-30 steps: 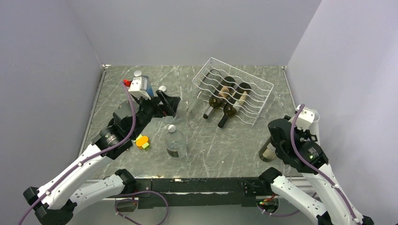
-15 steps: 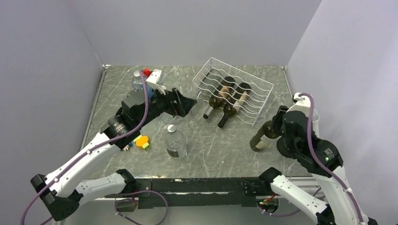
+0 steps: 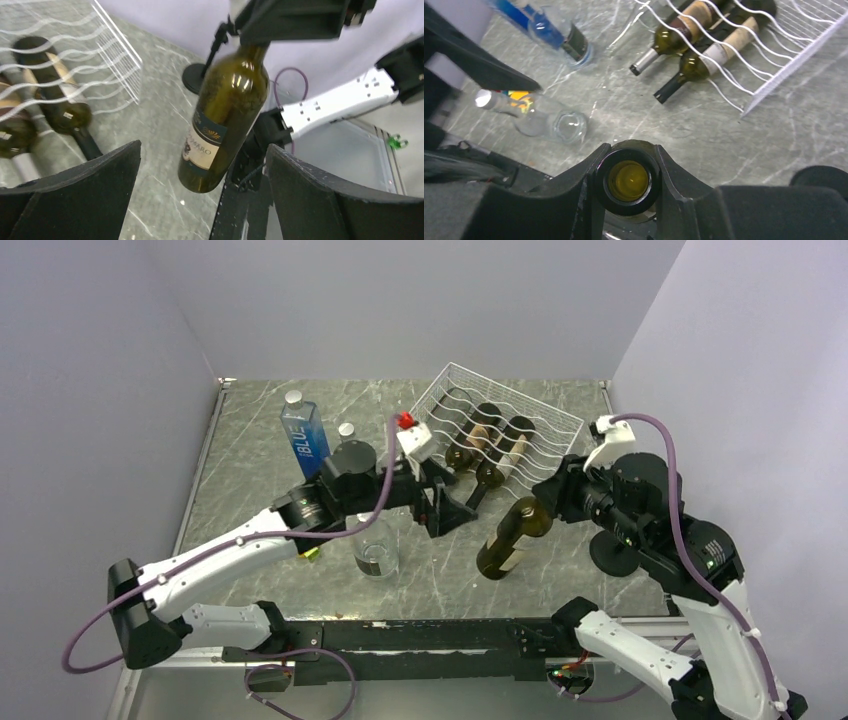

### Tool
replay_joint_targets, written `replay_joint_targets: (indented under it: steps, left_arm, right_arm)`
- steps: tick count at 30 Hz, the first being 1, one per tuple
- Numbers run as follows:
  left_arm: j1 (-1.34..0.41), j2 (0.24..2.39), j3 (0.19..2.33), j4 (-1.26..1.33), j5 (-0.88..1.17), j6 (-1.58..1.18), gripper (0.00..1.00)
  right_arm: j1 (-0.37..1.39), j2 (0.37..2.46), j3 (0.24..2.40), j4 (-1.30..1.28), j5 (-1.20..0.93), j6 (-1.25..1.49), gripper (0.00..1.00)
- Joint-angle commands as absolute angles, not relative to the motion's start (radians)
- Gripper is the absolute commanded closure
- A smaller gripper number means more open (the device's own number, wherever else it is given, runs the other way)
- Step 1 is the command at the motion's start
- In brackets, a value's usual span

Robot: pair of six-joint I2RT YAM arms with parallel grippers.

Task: Put the wine bottle on the wine rack

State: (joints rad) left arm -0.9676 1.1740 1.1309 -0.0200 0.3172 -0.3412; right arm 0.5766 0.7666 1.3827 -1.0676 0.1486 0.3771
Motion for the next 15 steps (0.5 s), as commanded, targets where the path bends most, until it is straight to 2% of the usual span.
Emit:
replay_joint_targets:
  steps: [1,8,15]
  left_arm:
    - [-1.022,1.207,1.081,0.058,0.409,-0.301,0.01]
    - [-1.144,1.237,0.923,0.286,0.36,-0.328,0.01]
    - [-1.256,1.351,0.956,0.297,0.247,-0.256,0.01]
  right_arm:
    - [0.577,0.772,1.474,-1.004,-0.015,0.398,1.0]
    - [0.577,0.753,1.502,-1.034,-0.082,0.409,1.0]
    - [0.576,0.759,1.527,-1.025,-0.167,0.427,1.0]
